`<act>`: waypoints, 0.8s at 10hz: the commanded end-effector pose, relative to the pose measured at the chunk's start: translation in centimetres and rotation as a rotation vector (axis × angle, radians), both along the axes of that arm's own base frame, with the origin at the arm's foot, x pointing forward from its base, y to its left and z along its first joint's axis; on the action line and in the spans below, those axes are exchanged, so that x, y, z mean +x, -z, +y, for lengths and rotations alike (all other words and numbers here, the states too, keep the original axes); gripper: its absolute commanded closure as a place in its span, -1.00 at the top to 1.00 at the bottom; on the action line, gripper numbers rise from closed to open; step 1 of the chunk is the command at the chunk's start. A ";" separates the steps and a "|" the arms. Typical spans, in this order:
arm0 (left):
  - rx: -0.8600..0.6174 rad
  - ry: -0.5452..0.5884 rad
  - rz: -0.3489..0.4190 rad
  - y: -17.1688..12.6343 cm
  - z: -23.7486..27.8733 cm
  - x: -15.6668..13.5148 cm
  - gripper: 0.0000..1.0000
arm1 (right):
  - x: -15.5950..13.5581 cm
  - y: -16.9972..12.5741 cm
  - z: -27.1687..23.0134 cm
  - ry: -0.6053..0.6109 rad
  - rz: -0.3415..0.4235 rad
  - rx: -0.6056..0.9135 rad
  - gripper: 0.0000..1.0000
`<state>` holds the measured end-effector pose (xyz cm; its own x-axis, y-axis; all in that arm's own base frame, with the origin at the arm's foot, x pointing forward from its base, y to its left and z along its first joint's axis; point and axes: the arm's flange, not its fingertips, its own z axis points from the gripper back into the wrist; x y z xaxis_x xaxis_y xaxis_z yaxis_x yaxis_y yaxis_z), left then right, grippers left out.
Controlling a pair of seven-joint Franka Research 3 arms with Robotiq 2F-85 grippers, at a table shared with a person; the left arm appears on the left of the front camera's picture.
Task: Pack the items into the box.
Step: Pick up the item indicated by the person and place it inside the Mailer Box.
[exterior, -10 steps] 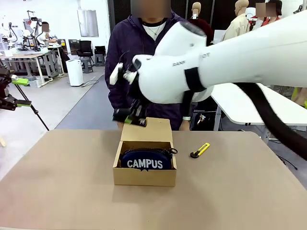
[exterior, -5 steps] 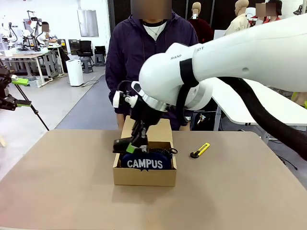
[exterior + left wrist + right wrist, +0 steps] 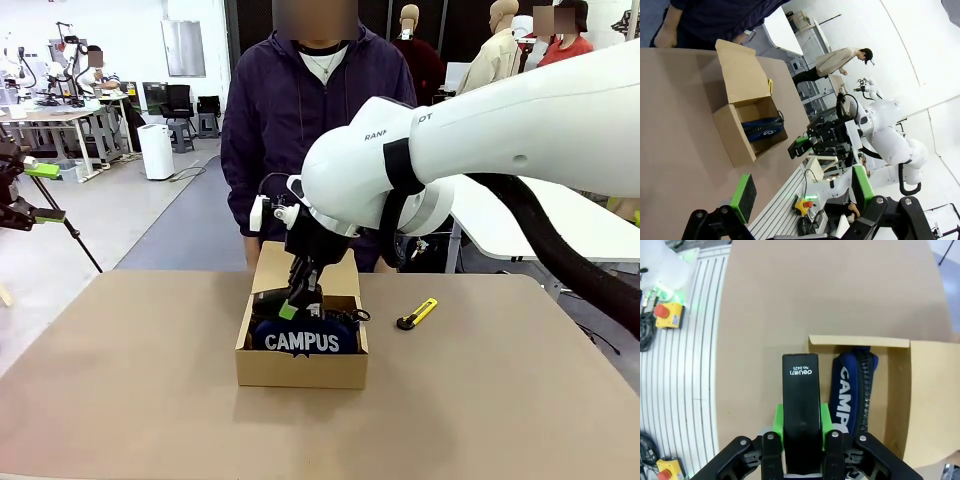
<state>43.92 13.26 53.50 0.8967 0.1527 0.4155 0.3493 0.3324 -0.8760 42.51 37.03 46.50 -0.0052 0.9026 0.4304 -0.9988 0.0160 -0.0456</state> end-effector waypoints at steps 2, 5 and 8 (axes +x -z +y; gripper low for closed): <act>0.004 0.001 0.012 -0.3 -0.1 -0.1 1.00 | 2.2 2.4 0.3 0.044 0.004 -0.076 -1.00; 0.004 0.001 0.012 -0.3 -0.1 -0.1 1.00 | 3.5 5.3 0.8 0.054 0.027 -0.108 -1.00; 0.004 0.001 0.012 -0.3 -0.1 -0.1 1.00 | 4.8 7.7 1.8 0.102 -0.041 -0.178 -1.00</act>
<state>43.92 13.27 53.49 0.8967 0.1528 0.4154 0.3492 0.3324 -0.8761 46.67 37.76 38.86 0.0658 0.9564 0.2847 -0.9949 0.0846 -0.0543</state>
